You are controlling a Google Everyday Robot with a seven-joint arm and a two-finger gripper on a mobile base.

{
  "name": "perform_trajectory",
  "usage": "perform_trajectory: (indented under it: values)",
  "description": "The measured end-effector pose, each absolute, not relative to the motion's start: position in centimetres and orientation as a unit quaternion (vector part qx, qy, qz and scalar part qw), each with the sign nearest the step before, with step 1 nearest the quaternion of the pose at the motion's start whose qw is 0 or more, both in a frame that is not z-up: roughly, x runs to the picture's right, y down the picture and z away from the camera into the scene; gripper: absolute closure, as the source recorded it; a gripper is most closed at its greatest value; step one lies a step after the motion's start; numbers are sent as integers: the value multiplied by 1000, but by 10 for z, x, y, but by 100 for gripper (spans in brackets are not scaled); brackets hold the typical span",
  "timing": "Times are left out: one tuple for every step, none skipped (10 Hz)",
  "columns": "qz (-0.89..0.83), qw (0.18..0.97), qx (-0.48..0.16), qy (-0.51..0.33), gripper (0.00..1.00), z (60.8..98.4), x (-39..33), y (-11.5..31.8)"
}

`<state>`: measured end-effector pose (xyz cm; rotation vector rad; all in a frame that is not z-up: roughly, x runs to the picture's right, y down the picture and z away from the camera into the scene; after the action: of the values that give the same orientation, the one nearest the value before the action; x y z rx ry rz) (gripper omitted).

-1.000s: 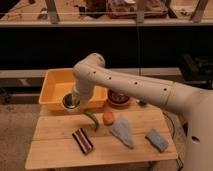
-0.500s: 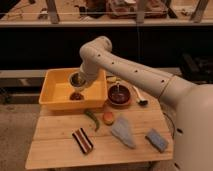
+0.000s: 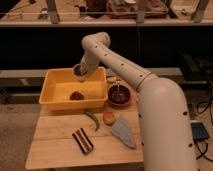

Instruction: Stack cups into tray

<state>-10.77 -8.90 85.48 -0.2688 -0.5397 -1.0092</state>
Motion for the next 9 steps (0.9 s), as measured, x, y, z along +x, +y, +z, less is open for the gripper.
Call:
perform_trajectory:
  values:
    - [-471, 831, -142, -258, 100, 874, -110, -79]
    - [-469, 830, -155, -262, 100, 886, -111, -67]
    - [-463, 829, -170, -265, 100, 898, -109, -50]
    - [-457, 827, -185, -269, 96, 909, -105, -33]
    - [-452, 826, -199, -274, 86, 917, -99, -18]
    - [-450, 824, -206, -278, 78, 919, -98, -10]
    - [-447, 821, -215, -283, 65, 923, -98, -1]
    - [-447, 818, -219, -287, 56, 925, -99, 4]
    - [-446, 817, -223, -290, 47, 926, -99, 7]
